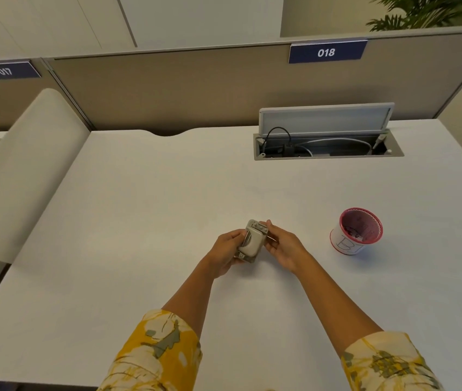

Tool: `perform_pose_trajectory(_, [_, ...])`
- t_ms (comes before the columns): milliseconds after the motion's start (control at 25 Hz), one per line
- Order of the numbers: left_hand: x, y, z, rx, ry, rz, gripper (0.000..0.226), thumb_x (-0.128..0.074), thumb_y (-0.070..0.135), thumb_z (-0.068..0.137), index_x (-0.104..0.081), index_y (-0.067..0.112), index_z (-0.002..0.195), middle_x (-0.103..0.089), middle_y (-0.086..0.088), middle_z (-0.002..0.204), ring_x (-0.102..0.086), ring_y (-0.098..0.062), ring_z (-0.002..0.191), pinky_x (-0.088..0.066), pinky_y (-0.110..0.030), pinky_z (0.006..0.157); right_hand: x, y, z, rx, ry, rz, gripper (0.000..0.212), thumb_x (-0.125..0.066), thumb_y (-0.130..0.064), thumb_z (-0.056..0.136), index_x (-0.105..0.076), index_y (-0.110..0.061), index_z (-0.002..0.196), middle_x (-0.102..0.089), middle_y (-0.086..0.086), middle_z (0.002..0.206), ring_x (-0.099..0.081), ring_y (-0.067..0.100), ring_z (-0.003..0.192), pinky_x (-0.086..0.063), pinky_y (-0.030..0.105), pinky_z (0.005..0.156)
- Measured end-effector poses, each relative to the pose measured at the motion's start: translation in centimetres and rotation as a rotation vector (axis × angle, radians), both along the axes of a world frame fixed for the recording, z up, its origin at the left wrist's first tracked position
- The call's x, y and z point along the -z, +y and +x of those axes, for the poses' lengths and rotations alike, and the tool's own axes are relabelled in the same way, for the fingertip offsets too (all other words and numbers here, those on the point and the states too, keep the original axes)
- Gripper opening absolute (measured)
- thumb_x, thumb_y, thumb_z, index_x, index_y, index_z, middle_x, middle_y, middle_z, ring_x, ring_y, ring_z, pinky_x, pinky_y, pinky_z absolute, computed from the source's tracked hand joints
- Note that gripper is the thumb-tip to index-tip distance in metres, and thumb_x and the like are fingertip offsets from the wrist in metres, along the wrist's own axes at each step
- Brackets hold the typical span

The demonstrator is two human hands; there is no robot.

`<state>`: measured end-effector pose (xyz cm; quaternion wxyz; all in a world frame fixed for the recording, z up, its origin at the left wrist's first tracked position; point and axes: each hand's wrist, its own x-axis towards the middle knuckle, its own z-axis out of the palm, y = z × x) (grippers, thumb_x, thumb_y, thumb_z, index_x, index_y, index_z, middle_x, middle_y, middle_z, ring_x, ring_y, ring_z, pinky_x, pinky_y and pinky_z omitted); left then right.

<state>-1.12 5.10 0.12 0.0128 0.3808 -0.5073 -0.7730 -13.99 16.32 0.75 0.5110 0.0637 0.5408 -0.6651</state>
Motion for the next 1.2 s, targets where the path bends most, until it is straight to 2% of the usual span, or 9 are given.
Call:
perform_pose_trajectory(440, [0.4,0.4,0.6,-0.001,0.039,0.094,0.032,-0.046,0.023,0.105,-0.065,0.007,0.124,-0.069,-0.015,0.11,-0.066,-0.03,0.1,-0.06,-0.04,0.081,-1.2,-0.2,0.0,0.031,-0.179,0.122,0.015,-0.06,-0.02,0.094,-0.066,-0.008,0.086,-0.065,0.006,0.084,-0.06,0.015,0.075,-0.049,0.025,0.066])
perform_pose_trajectory(520, [0.3,0.6,0.4,-0.027,0.04,0.073,0.031,-0.046,0.024,0.104,-0.067,0.008,0.121,-0.069,-0.015,0.109,-0.067,-0.03,0.099,-0.061,-0.039,0.078,-1.0,-0.3,0.1,0.075,-0.044,0.161,0.017,-0.062,-0.021,0.093,-0.066,-0.005,0.094,-0.068,0.007,0.087,-0.063,0.015,0.076,-0.052,0.025,0.068])
perform_pose_trajectory(600, [0.1,0.8,0.0,-0.092,0.039,0.035,0.027,-0.048,0.024,0.104,-0.068,0.01,0.115,-0.07,-0.014,0.106,-0.068,-0.029,0.094,-0.061,-0.039,0.073,-1.0,-0.9,0.8,0.154,0.18,0.216,0.027,-0.06,-0.03,0.094,-0.06,-0.006,0.106,-0.068,0.007,0.095,-0.068,0.018,0.082,-0.056,0.029,0.072])
perform_pose_trajectory(680, [-0.1,1.0,-0.6,-0.172,0.047,-0.001,0.022,-0.049,0.023,0.103,-0.068,0.012,0.106,-0.071,-0.014,0.101,-0.069,-0.026,0.085,-0.062,-0.039,0.071,-1.7,-1.4,1.9,0.17,0.398,0.283,0.038,-0.057,-0.045,0.092,-0.053,-0.009,0.104,-0.066,0.002,0.097,-0.068,0.02,0.085,-0.058,0.034,0.076])
perform_pose_trajectory(720, [-0.1,1.1,-0.9,-0.194,0.056,-0.015,0.02,-0.05,0.023,0.103,-0.067,0.012,0.102,-0.071,-0.015,0.101,-0.069,-0.027,0.083,-0.062,-0.04,0.07,-2.2,-1.5,2.4,0.13,0.501,0.308,0.041,-0.057,-0.049,0.089,-0.052,-0.011,0.102,-0.064,0.001,0.096,-0.066,0.018,0.085,-0.057,0.032,0.073])
perform_pose_trajectory(880, [-0.5,1.3,-1.4,-0.212,0.079,0.019,0.022,-0.045,0.021,0.103,-0.064,0.01,0.099,-0.069,-0.027,0.117,-0.069,-0.035,0.095,-0.061,-0.045,0.074,-3.0,-1.3,3.7,-0.064,0.862,0.385,0.025,-0.061,-0.034,0.091,-0.06,-0.012,0.101,-0.065,0.001,0.102,-0.06,0.014,0.079,-0.043,0.016,0.056])
perform_pose_trajectory(1000, [-1.3,1.4,-1.1,-0.255,0.023,0.097,0.041,-0.035,0.035,0.106,-0.067,0.011,0.111,-0.072,-0.018,0.107,-0.071,-0.031,0.09,-0.061,-0.043,0.071,-3.3,-0.9,3.9,-0.101,0.932,0.395,0.02,-0.063,-0.03,0.091,-0.067,-0.011,0.094,-0.07,0.001,0.097,-0.059,0.005,0.069,-0.039,0.009,0.052])
perform_pose_trajectory(1120, [-1.7,1.4,-0.9,-0.236,0.017,0.057,0.047,-0.033,0.043,0.106,-0.067,0.013,0.12,-0.073,-0.013,0.109,-0.072,-0.026,0.089,-0.06,-0.037,0.061,-3.6,-0.6,4.1,-0.105,0.95,0.385,0.02,-0.065,-0.03,0.09,-0.07,-0.01,0.092,-0.071,0.001,0.093,-0.058,0.002,0.066,-0.038,0.005,0.048])
perform_pose_trajectory(1200, [-1.8,1.4,-0.8,-0.228,0.021,0.026,0.05,-0.034,0.048,0.104,-0.068,0.015,0.12,-0.073,-0.014,0.111,-0.073,-0.026,0.091,-0.06,-0.037,0.062,-3.9,-0.6,4.2,-0.102,0.962,0.386,0.02,-0.065,-0.03,0.09,-0.07,-0.011,0.092,-0.071,0.001,0.093,-0.059,0.002,0.066,-0.039,0.005,0.05])
